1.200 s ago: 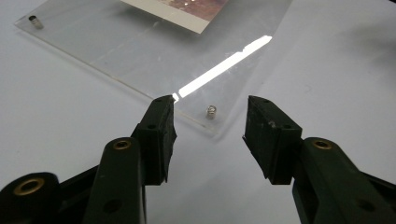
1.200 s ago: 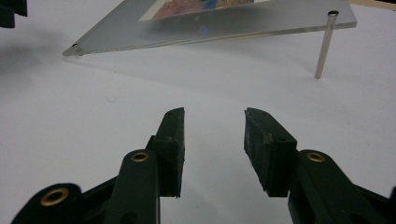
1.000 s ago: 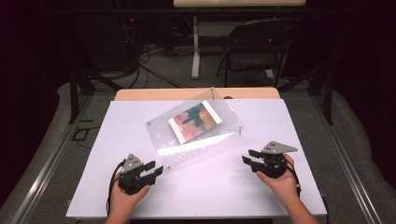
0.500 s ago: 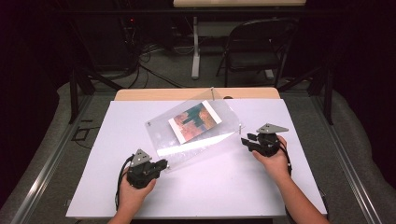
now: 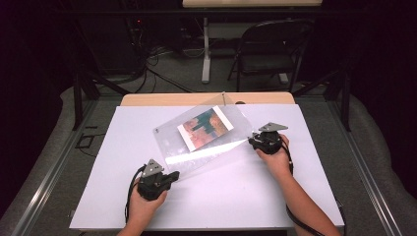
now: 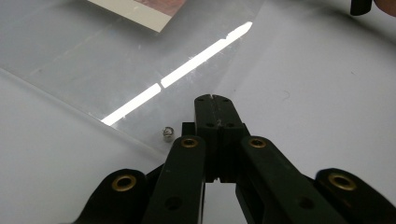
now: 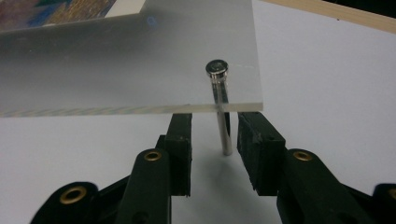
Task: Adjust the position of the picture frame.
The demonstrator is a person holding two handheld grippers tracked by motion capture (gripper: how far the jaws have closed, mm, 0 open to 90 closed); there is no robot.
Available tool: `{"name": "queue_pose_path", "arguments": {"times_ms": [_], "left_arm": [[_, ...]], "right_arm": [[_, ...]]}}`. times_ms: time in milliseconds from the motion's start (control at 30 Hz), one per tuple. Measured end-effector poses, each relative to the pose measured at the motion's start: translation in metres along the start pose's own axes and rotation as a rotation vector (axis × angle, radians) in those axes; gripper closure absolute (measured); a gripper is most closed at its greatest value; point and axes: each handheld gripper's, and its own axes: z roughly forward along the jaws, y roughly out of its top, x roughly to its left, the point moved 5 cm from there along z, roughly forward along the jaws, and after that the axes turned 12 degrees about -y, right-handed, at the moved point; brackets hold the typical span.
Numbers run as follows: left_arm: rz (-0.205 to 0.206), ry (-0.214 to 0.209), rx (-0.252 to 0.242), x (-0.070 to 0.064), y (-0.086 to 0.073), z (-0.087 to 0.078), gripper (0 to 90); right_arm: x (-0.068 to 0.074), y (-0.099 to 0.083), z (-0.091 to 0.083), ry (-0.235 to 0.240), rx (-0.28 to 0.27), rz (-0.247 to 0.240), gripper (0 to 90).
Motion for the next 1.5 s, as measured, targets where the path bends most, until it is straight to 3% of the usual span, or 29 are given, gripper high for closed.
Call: {"name": "queue_pose_path", "arguments": {"times_ms": [133,233,467,633,700,800,1100,1200,1500], "left_arm": [[-0.002,-0.013,0.007,-0.004,0.0,0.005,90.0],[0.003,-0.019,0.024,-0.007,0.001,0.011,90.0],[-0.004,-0.053,0.037,-0.015,0.007,0.028,90.0],[-0.007,-0.058,0.052,-0.017,0.009,0.037,90.0],[-0.009,-0.055,0.054,-0.018,0.01,0.042,90.0],[-0.01,-0.056,0.06,-0.019,0.011,0.045,90.0],[-0.028,-0.067,0.075,-0.021,0.011,0.057,90.0],[-0.027,-0.072,0.084,-0.025,0.012,0.062,90.0],[-0.015,-0.078,0.099,-0.033,0.013,0.073,90.0]], "right_arm": [[0.004,0.002,0.003,-0.01,-0.015,-0.007,67.8],[0.003,0.003,0.005,-0.031,-0.017,-0.024,74.5],[0.001,0.007,0.008,-0.022,-0.023,-0.024,79.1],[0.001,0.01,0.01,-0.027,-0.005,-0.051,82.5],[0.003,0.009,0.008,-0.042,-0.007,-0.095,83.9],[0.004,0.008,0.006,-0.047,-0.005,-0.111,84.3],[0.017,-0.005,-0.02,0.001,0.005,-0.156,84.6],[0.024,-0.012,-0.035,0.025,0.017,-0.171,84.7],[0.038,-0.022,-0.057,0.055,0.04,-0.206,84.8]]}}
